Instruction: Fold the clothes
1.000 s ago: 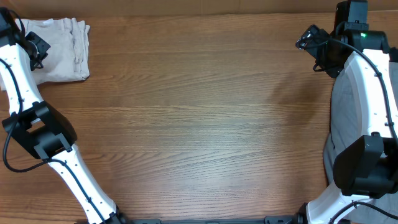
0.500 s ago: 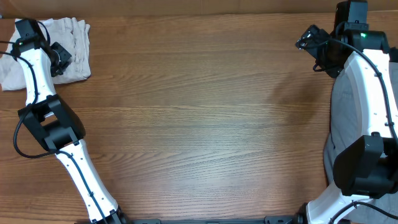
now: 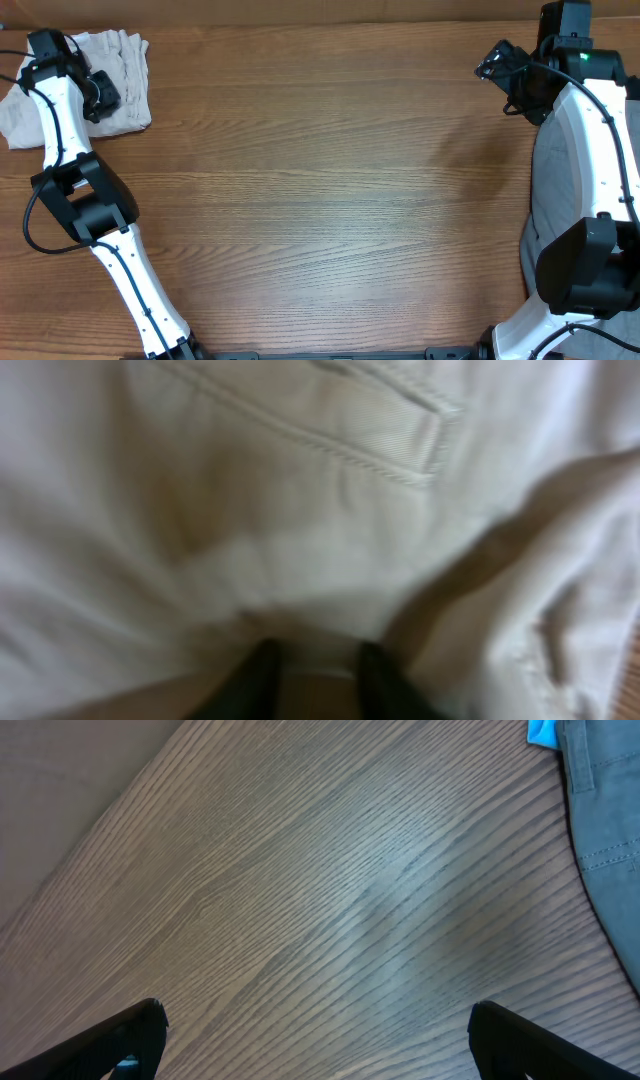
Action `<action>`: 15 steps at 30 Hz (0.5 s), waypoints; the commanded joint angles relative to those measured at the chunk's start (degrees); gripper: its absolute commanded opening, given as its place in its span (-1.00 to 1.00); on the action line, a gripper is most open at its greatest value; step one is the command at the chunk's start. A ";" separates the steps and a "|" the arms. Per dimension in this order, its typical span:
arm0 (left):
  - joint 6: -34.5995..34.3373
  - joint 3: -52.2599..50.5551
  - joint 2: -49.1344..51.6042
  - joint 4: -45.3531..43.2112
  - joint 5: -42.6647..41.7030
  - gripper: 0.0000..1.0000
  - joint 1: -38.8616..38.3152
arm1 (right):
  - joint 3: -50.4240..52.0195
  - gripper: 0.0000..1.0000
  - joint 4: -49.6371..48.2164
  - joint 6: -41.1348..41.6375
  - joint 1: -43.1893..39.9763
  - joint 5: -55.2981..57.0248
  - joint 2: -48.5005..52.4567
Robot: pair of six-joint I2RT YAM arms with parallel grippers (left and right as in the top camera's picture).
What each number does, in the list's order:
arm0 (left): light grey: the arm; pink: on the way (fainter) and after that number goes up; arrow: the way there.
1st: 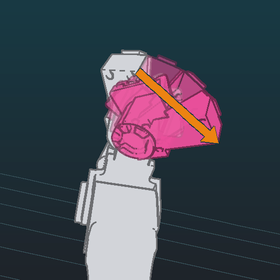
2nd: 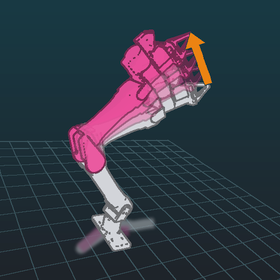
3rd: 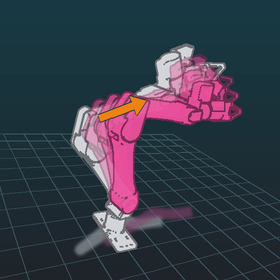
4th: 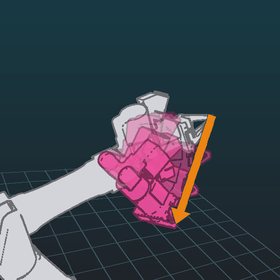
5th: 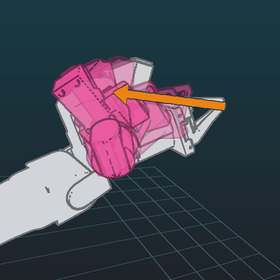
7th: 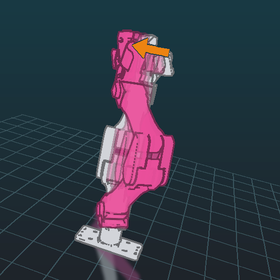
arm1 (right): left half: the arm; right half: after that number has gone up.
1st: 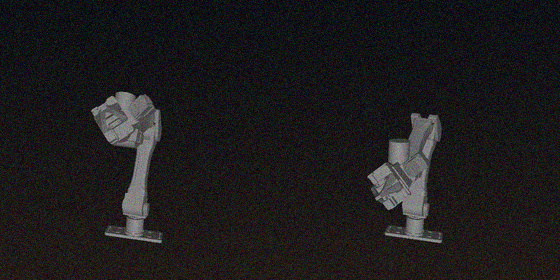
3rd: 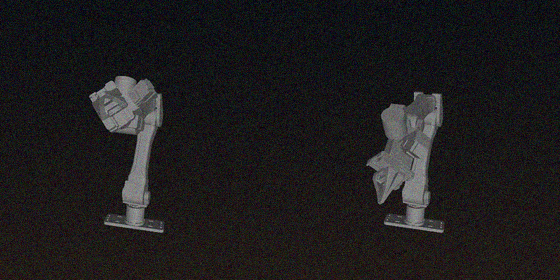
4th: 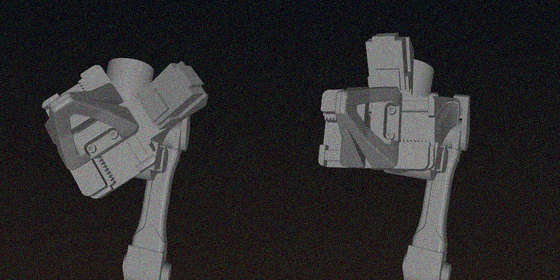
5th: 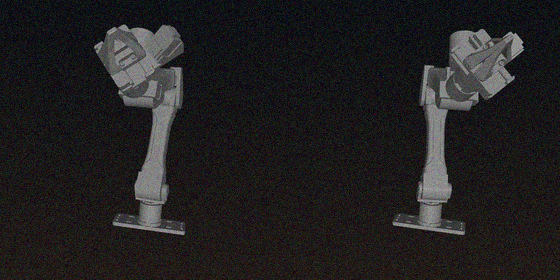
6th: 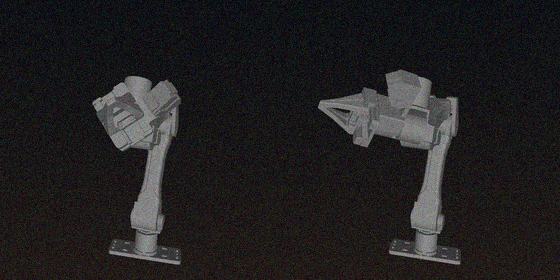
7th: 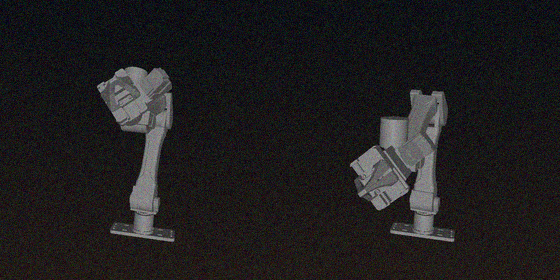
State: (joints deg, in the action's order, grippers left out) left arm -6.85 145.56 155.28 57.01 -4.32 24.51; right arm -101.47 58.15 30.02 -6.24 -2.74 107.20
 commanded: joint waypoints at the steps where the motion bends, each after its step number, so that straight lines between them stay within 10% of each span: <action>1: 1.88 0.39 1.18 1.70 -3.19 -0.30 -0.90 | -0.85 1.00 -0.15 0.20 0.15 0.13 -1.33; 10: -1.66 9.81 -5.49 11.02 -5.88 -0.26 -1.11 | -0.85 1.00 -5.20 1.64 0.17 -0.68 -1.33; 15: -2.21 12.61 -13.11 15.63 -16.17 1.00 -1.33 | -1.68 1.00 -5.90 1.73 -0.24 -10.56 -2.21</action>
State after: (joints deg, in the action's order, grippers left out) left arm -8.51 154.71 151.46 71.64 -11.46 23.97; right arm -101.47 52.36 31.29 -6.24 -5.91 107.20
